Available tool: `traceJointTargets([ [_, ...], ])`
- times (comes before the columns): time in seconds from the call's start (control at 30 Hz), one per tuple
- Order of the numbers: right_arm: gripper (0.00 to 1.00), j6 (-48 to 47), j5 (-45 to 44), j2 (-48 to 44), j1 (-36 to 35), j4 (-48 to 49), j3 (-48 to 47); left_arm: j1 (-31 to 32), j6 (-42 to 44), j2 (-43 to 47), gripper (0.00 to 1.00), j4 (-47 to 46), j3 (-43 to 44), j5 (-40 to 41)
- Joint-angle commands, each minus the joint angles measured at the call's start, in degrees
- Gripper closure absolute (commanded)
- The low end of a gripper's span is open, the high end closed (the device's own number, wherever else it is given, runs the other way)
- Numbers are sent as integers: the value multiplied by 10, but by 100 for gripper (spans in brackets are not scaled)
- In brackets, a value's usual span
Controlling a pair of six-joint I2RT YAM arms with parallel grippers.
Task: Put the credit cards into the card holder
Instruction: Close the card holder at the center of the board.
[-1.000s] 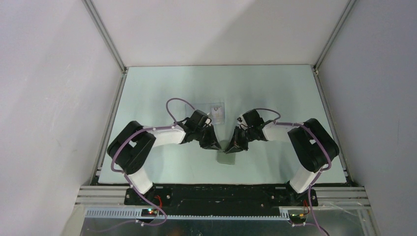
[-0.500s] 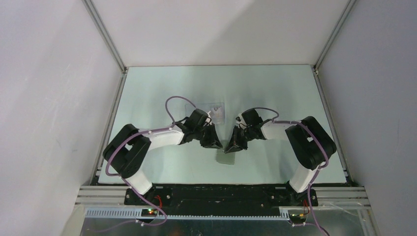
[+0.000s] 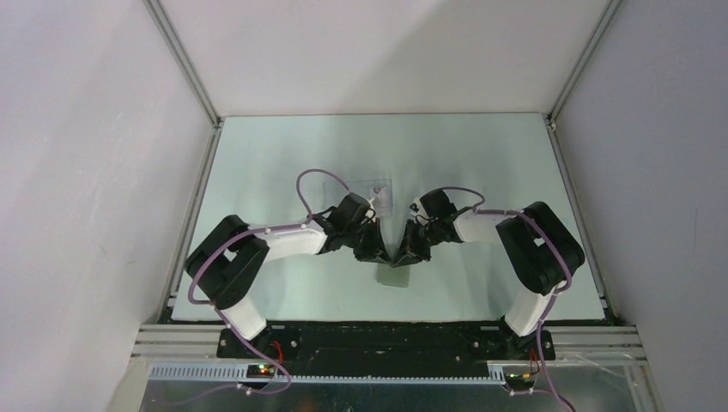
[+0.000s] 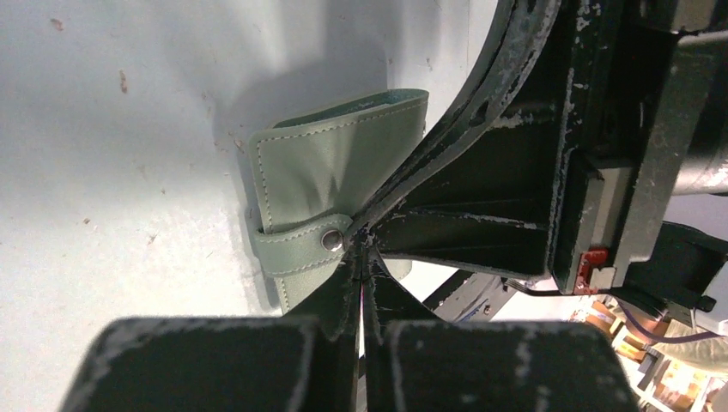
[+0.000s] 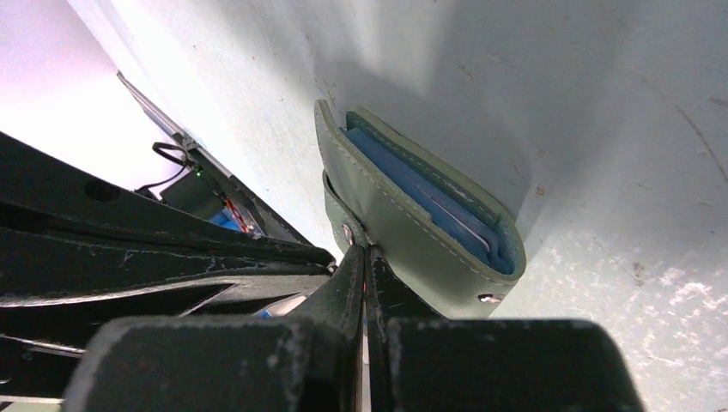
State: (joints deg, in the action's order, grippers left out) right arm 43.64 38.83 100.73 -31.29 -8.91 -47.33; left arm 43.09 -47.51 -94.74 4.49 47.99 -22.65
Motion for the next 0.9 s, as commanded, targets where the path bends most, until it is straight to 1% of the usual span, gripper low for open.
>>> traceJointTargets([
  [0.0,100,-22,-65,27,-13,-19,-2,9,12,-18,100,-1,23,11],
  [0.2,100,-22,-75,34,-16,-26,-1,9,9,-27,100,0,20,19],
  [0.53,100,-24,-82,40,-16,-24,-2,10,21,49,100,16,9,83],
  [0.7,100,-22,-82,44,-16,-22,-2,14,27,36,100,25,8,74],
  [0.87,100,-23,-82,47,-16,-24,-1,31,24,18,100,27,3,87],
])
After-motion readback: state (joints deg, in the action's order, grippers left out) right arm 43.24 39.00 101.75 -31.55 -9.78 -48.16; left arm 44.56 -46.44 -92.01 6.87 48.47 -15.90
